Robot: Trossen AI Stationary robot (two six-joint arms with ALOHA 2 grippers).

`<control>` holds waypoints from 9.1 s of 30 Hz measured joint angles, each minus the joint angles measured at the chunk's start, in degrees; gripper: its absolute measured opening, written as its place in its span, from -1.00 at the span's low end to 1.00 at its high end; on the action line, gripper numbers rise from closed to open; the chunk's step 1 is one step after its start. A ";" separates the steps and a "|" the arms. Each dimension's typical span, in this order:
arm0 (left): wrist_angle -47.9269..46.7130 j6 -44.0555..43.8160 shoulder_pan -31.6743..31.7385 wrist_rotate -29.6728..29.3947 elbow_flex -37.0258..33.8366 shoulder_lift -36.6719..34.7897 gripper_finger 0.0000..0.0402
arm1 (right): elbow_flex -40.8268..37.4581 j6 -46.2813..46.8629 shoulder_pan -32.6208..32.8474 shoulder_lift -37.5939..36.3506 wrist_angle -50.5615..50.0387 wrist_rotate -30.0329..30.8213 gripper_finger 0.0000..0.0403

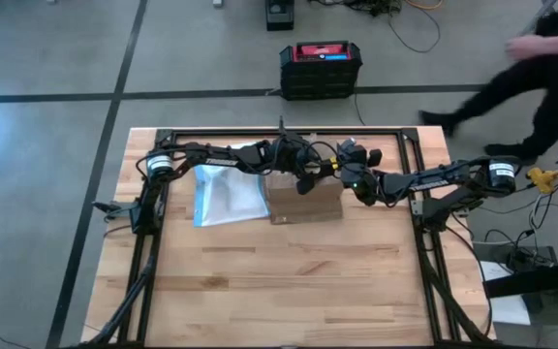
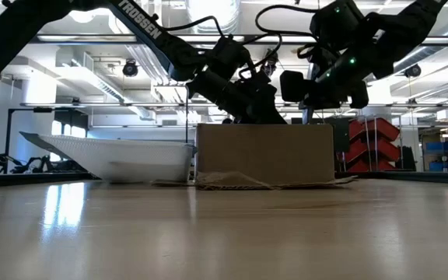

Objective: Pack items into zip bag
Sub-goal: Break down the brown box until it is flat

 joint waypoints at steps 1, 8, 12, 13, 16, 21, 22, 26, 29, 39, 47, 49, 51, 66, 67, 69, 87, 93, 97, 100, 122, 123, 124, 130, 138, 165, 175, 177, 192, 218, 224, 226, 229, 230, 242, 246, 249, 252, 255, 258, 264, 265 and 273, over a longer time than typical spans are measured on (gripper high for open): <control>-0.02 0.06 0.00 0.00 0.00 0.00 0.38 | 0.00 -0.03 0.00 0.00 0.10 0.02 -0.72; -0.07 0.02 0.00 0.00 0.00 0.00 0.38 | 0.00 -2.46 0.26 -0.10 3.19 0.26 -0.72; -0.09 -0.02 0.00 0.00 0.00 0.00 0.38 | 0.00 -5.05 0.00 -0.15 4.66 0.33 -0.72; -0.10 -0.02 0.00 0.02 0.00 0.00 0.38 | 0.00 -5.03 -0.21 -0.15 4.35 0.06 -0.72; -0.11 -0.04 0.00 0.02 0.00 0.00 0.38 | -0.02 -5.09 -0.44 0.03 4.18 -0.33 -0.72; -0.09 -0.07 0.00 0.04 0.00 0.00 0.38 | -0.04 -5.11 -0.66 1.53 3.83 -1.19 -0.72; -0.09 -0.08 0.00 0.07 0.00 0.00 0.38 | -0.04 -4.63 -0.66 1.76 3.88 -1.24 -0.72; -0.14 -0.09 0.00 0.07 -0.02 0.00 0.38 | -0.04 -3.82 -0.66 2.69 4.12 -1.37 -0.72; -0.20 -0.09 0.00 0.06 -0.02 0.00 0.38 | -0.04 -4.25 -0.61 2.48 4.01 -1.53 -0.72; -0.28 -0.28 0.04 0.35 -0.02 0.00 0.38 | -0.04 -2.62 2.11 -2.04 -4.96 -2.27 -0.72; -0.63 -0.37 0.04 0.44 -0.02 0.00 0.38 | -0.04 -2.51 3.48 -3.03 -6.19 -2.37 -0.72; -0.95 -0.48 0.04 0.44 -0.02 -0.02 0.38 | -0.04 -2.51 4.05 -3.62 -6.96 -2.38 -0.72; -0.99 -0.52 0.03 0.27 -0.06 -0.04 0.38 | -0.04 -2.45 4.65 -3.92 -6.94 -2.32 -0.72; -0.46 -1.18 0.17 -0.22 -0.37 -0.07 0.38 | 1.02 0.14 3.77 -3.89 -7.39 -0.06 -0.72; -0.46 -1.20 0.17 -0.22 -0.37 -0.07 0.38 | 1.07 -0.17 2.93 -3.89 -7.43 -0.36 -0.72; -0.46 -1.36 0.17 -0.20 -0.37 -0.07 0.38 | 1.07 -1.15 1.41 -3.87 -7.56 -1.46 -0.72; -0.24 -1.40 0.17 -0.04 -0.37 -0.02 0.38 | 0.98 -5.45 -2.16 -3.02 -6.13 -8.20 -0.72; -0.20 -1.60 0.17 -0.02 -0.37 0.00 0.38 | 0.98 -6.48 -2.29 -3.02 -5.11 -8.29 -0.72; -0.17 -1.60 0.17 -0.02 -0.37 0.00 0.38 | 0.98 -6.16 -2.29 -3.02 -5.11 -8.43 -0.72; -0.17 -1.60 0.17 -0.02 -0.37 0.00 0.38 | 0.98 -6.16 -2.29 -3.02 -5.13 -8.46 -0.72; 0.05 -1.61 0.15 -0.02 -0.37 0.02 0.38 | 1.18 -6.05 -0.81 -4.15 -5.63 -9.24 -0.72; 0.05 -1.60 0.15 -0.02 -0.37 0.02 0.38 | 1.18 -6.20 -0.85 -4.15 -5.74 -9.10 -0.72; 0.04 -1.60 0.15 0.00 -0.37 0.02 0.38 | 1.18 -6.18 -0.85 -4.16 -6.09 -8.87 -0.72; 0.02 -1.62 0.15 -0.02 -0.37 0.02 0.38 | 0.96 -6.66 -1.25 -4.15 -6.34 -8.47 -0.72; -0.04 -1.84 0.15 -0.04 -0.37 0.02 0.38 | 0.96 -7.50 -1.22 -4.14 -6.95 -8.68 -0.72; -1.12 -1.84 0.07 0.46 -0.37 0.02 0.38 | 0.94 -4.35 3.30 -5.26 -13.58 -9.72 -0.72; -0.92 -1.88 0.11 0.59 -1.82 -0.13 0.38 | 0.79 3.67 8.25 -8.62 -20.10 -7.23 -0.72; -0.50 -1.98 0.11 0.51 -1.89 -0.13 0.38 | 0.79 5.89 8.82 -8.72 -20.99 -6.83 -0.72; 1.48 -3.32 0.28 -1.09 -1.97 -0.04 0.38 | 4.25 19.30 14.16 -8.66 -24.80 -5.01 -0.72; -11.81 1.73 -13.21 -9.93 -0.33 -9.87 0.38 | 12.96 26.61 18.11 -24.26 -60.21 -12.46 -0.72; -8.51 1.17 -14.44 -22.45 -0.46 -5.97 0.38 | 12.94 28.84 21.57 -22.39 -60.34 -12.49 -0.72; -7.12 1.56 -13.65 -25.15 -0.33 -5.25 0.38 | 12.90 29.96 22.15 -21.44 -60.40 -12.47 -0.72; -5.49 1.60 -12.21 -25.66 -0.33 -4.18 0.38 | 12.90 32.24 21.93 -20.12 -60.27 -11.73 -0.72; -4.10 1.67 -11.67 -25.71 -0.34 -3.84 0.38 | 12.88 32.89 21.53 -19.81 -60.28 -11.28 -0.72; -4.35 6.24 -10.62 -19.13 4.11 -3.70 0.38 | 12.29 33.56 8.80 -19.50 -57.66 -5.13 -0.72; -3.88 6.49 -11.26 -16.68 4.09 -1.77 0.38 | 8.40 33.10 7.57 -19.43 -49.71 -3.06 -0.72; -3.55 8.08 -11.71 -15.90 3.96 0.20 0.38 | 3.40 33.06 7.89 -19.42 -40.07 -1.13 -0.72; -2.76 9.26 -12.16 -15.97 3.93 0.89 0.38 | -1.21 32.34 7.89 -18.72 -31.23 0.01 -0.72; -2.44 9.41 -12.29 -16.95 3.93 1.04 0.38 | -4.10 31.11 7.87 -17.84 -26.14 1.87 -0.72; -1.90 9.38 -12.24 -18.14 3.87 1.20 0.38 | -5.10 30.07 8.36 -17.33 -24.94 3.78 -0.72; -1.84 9.06 -12.12 -19.11 3.49 1.31 0.38 | -4.63 27.45 8.97 -16.92 -23.16 4.23 -0.72; -1.90 8.96 -12.15 -19.44 3.45 1.31 0.38 | -4.63 27.26 9.13 -16.92 -22.70 4.26 -0.72; -1.86 8.12 -12.14 -19.58 3.41 1.31 0.38 | -4.81 27.71 9.22 -16.18 -20.32 5.67 -0.72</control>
